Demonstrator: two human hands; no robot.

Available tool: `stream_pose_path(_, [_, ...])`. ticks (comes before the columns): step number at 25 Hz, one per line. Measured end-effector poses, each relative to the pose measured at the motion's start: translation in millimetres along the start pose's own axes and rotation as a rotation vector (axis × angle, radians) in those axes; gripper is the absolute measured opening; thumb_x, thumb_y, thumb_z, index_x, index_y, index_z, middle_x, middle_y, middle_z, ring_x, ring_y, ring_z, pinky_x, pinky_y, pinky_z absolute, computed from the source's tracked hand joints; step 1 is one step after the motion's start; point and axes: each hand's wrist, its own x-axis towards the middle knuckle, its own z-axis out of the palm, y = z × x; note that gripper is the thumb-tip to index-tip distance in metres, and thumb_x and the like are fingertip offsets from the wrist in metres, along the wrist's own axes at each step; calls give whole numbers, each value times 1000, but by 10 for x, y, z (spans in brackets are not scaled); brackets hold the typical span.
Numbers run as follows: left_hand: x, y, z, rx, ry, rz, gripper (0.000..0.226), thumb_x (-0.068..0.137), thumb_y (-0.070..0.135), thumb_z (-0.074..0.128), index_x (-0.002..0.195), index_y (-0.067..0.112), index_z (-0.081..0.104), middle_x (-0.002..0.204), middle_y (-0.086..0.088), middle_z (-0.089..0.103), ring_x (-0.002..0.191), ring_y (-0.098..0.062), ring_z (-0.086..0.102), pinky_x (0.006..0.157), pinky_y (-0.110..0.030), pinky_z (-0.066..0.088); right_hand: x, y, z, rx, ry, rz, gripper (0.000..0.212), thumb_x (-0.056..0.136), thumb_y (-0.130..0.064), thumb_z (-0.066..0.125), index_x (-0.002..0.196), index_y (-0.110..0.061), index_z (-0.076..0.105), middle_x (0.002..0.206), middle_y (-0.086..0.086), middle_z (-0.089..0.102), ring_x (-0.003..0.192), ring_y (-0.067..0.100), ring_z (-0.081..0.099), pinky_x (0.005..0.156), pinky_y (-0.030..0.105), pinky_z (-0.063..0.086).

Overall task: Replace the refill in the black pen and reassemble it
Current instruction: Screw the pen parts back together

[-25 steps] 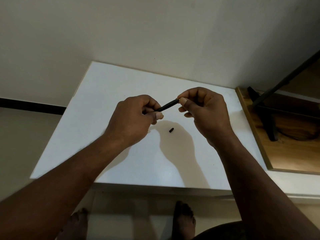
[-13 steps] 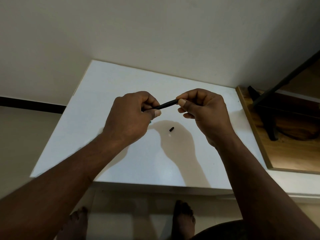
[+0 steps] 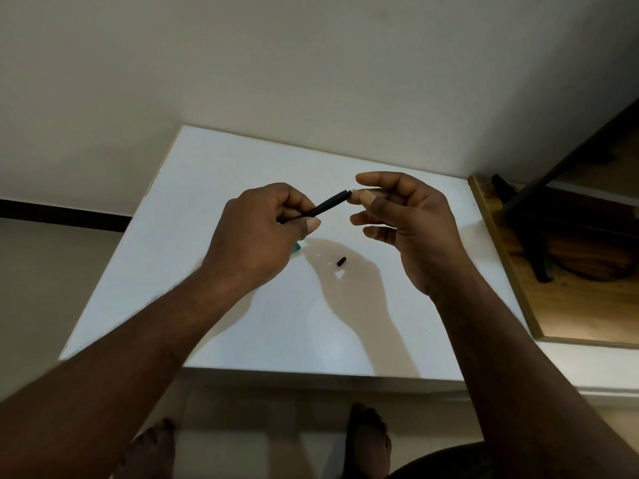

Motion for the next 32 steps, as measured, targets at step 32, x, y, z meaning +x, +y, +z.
stream_pose_path(32, [17, -81, 36, 80, -48, -17, 7, 87, 32, 81, 89, 32, 75, 77, 21, 78, 73, 0, 72, 55, -7, 43, 16, 414, 45, -960, -60, 88, 14, 94, -24, 70, 104, -34, 70, 88, -19, 72, 88, 3, 64, 66, 23, 48])
